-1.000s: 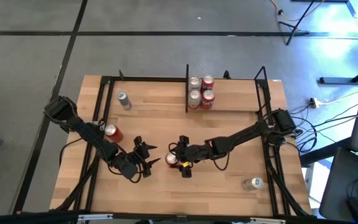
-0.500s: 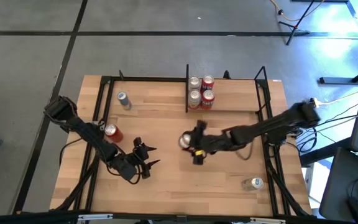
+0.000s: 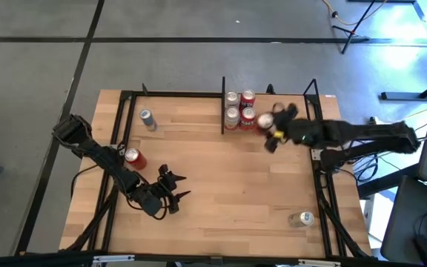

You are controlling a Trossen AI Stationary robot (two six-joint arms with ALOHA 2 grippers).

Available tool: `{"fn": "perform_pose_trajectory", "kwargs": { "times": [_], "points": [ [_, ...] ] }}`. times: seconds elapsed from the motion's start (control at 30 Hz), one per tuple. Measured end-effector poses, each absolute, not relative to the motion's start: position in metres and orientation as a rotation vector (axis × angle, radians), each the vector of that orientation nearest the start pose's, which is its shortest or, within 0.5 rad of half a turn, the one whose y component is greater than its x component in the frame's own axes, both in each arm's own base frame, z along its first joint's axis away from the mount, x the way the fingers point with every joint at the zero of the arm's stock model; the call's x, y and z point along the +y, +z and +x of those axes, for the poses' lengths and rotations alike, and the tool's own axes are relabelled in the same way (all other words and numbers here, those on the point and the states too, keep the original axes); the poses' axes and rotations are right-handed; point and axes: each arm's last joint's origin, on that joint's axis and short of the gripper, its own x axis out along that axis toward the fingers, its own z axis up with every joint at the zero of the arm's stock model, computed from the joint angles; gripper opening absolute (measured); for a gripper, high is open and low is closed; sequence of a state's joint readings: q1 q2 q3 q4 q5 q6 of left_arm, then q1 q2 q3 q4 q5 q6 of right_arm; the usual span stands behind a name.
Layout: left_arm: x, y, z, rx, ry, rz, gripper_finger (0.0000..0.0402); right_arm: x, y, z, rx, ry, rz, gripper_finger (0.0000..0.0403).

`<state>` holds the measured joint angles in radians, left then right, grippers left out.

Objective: Place canned beverage on shelf
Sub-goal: Put the right red black soda can on the shelf

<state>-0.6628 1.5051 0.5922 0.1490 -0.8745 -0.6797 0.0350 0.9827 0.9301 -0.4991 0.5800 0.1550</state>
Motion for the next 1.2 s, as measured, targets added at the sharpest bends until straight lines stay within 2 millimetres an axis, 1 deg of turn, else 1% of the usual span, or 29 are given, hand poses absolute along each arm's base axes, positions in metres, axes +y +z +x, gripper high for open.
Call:
{"fn": "perform_pose_trajectory", "kwargs": {
  "times": [0.13,0.27,0.43,0.53,0.67,0.8,0.97,1.2],
  "points": [
    [-0.144,0.150,0.220,0.443,0.373,-0.128,0.0253,-0.041,0.317,0.177,0.465,-0.684,0.023,0.0261],
    [-0.144,0.150,0.220,0.443,0.373,-0.128,0.0253,-0.073,0.299,0.166,0.471,-0.726,0.108,0.0261],
    [-0.144,0.150,0.220,0.443,0.374,-0.127,0.0253,-0.107,0.281,0.161,0.434,-0.752,0.182,0.0261],
    [-0.144,0.150,0.220,0.446,0.374,-0.121,0.0253,-0.123,0.267,0.161,0.460,-0.770,0.222,0.0261],
    [-0.143,0.150,0.220,0.447,0.375,-0.115,0.0253,-0.142,0.256,0.165,0.479,-0.782,0.259,0.0261],
    [-0.143,0.150,0.220,0.448,0.375,-0.114,0.0253,-0.155,0.241,0.174,0.526,-0.766,0.290,0.0261],
    [-0.143,0.150,0.220,0.448,0.375,-0.114,0.0253,-0.163,0.229,0.184,0.541,-0.760,0.281,0.0261],
    [-0.143,0.150,0.220,0.448,0.375,-0.113,0.0253,-0.167,0.225,0.188,0.547,-0.780,0.269,0.0261]
  ]
}}
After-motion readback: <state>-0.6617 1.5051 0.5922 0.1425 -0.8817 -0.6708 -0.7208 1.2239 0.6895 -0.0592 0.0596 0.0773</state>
